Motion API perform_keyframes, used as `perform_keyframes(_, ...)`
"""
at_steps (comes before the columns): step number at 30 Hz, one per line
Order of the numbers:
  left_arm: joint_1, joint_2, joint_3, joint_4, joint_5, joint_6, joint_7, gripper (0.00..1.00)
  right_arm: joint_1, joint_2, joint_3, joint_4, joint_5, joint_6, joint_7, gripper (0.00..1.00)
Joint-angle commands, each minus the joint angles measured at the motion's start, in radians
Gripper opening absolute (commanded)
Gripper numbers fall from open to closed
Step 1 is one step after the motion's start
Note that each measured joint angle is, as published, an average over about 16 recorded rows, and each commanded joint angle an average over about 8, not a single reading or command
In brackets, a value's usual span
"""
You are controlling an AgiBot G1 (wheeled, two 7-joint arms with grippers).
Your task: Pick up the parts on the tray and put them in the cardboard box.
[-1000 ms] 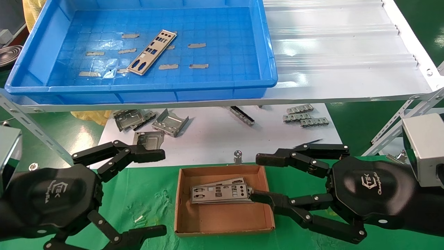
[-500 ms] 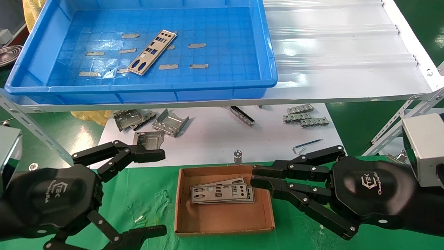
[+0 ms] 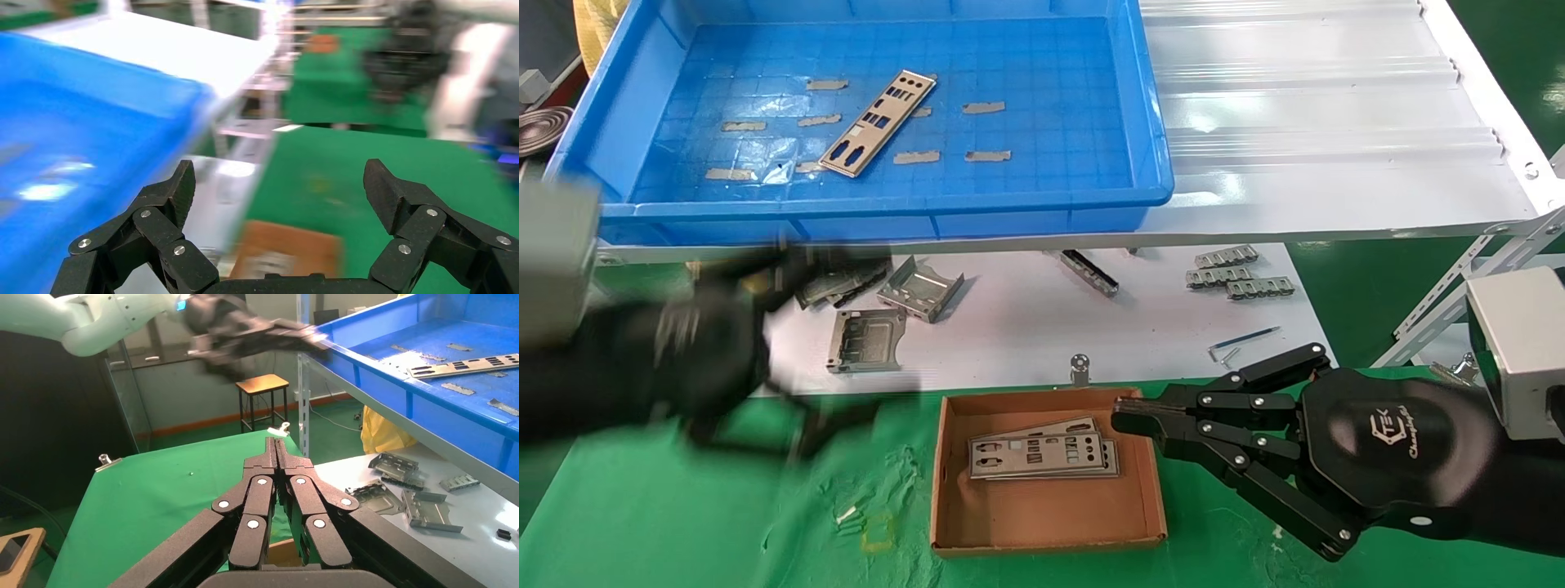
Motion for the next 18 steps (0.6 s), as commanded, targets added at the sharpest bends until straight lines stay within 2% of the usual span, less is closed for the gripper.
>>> perform_keyframes(1, -0.050, 0.019, 0.009, 0.004, 0.048, -0.058, -0.021, 1.00, 0.000, 0.000, 0.000, 0.000, 0.000, 0.000, 0.000, 0.00)
perform_keyframes(9, -0.348, 0.213, 0.145, 0.223, 0.335, -0.249, -0.166, 1.00, 0.000, 0.000, 0.000, 0.000, 0.000, 0.000, 0.000, 0.00)
perform_keyframes(18, -0.559, 0.410, 0.249, 0.605, 0.541, -0.369, -0.185, 1.00, 0.000, 0.000, 0.000, 0.000, 0.000, 0.000, 0.000, 0.00)
